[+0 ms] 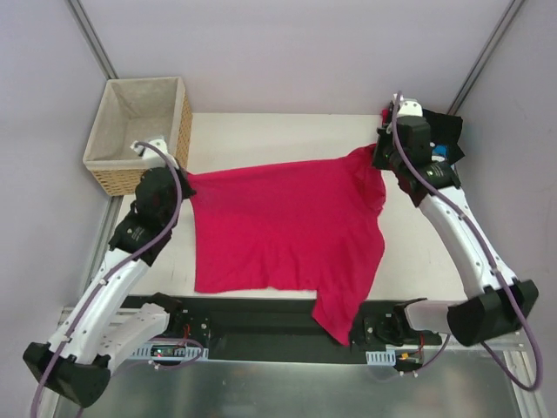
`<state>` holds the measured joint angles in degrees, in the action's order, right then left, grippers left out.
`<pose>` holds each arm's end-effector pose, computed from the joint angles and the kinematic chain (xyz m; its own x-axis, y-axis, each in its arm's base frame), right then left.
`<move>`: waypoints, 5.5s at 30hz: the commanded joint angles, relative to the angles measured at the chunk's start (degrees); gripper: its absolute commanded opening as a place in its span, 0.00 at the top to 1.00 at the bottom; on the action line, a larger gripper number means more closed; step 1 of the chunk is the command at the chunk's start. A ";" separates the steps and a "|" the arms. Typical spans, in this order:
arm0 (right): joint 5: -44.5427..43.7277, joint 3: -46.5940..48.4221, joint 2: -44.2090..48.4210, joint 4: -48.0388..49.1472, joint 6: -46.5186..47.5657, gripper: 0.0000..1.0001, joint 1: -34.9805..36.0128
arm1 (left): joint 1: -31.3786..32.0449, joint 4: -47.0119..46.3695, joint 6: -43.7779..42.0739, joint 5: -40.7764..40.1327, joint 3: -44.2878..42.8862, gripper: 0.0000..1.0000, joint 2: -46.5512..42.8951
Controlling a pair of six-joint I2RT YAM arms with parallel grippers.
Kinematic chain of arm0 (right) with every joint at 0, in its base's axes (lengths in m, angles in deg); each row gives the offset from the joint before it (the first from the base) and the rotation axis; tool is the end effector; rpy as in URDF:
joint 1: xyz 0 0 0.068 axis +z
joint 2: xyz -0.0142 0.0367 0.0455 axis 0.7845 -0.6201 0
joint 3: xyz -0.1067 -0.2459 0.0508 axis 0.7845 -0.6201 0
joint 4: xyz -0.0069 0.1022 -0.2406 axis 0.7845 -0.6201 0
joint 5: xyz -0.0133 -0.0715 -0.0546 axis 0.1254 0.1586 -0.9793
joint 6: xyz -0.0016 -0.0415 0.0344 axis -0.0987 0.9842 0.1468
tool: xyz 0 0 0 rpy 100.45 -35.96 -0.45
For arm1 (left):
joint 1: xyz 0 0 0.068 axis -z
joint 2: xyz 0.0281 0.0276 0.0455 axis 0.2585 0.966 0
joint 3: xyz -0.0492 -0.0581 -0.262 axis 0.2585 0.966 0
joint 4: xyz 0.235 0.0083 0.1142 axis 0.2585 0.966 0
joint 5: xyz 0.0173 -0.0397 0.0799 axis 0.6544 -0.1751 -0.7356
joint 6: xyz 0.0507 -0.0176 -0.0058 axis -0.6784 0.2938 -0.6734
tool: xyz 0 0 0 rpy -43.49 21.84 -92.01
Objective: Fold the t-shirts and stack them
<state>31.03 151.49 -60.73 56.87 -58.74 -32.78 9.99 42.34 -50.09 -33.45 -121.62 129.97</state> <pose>0.2665 0.0832 0.4049 -0.3277 -0.1648 -0.9303 -0.1427 0.9820 -0.1237 0.1735 -0.0629 0.3722 -0.1131 -0.2079 -0.9716 -0.0676 0.9772 -0.2013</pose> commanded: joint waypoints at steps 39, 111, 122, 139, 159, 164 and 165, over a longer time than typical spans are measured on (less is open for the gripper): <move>30.37 23.61 31.07 0.79 -6.09 0.99 -3.43 | -17.59 -1.18 6.84 50.52 -33.06 1.00 -20.86; -5.50 -3.19 -17.21 -3.61 -10.91 0.03 13.00 | -14.96 7.18 15.45 32.77 -6.70 0.01 33.91; -4.98 -17.79 -12.63 -4.23 -15.74 0.02 17.75 | -12.14 7.00 20.11 26.01 8.26 0.01 29.25; -21.32 -22.72 -9.99 -19.96 -23.92 0.03 20.48 | -10.82 6.12 22.57 21.33 8.70 0.01 34.07; -29.50 -16.94 -25.90 -31.39 -32.01 0.03 21.62 | -8.80 4.80 23.62 23.00 10.90 0.01 36.10; -32.74 -9.21 -24.24 -36.22 -30.78 0.04 21.62 | -8.18 7.25 24.15 23.79 8.62 0.01 29.25; -33.88 -7.71 -23.80 -36.92 -30.34 0.03 21.62 | -8.18 7.96 23.98 23.88 6.70 0.01 27.50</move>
<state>2.60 136.80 -87.00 25.87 -88.86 -11.36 1.12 47.68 -27.58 -11.20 -112.13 163.48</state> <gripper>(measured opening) 0.967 0.992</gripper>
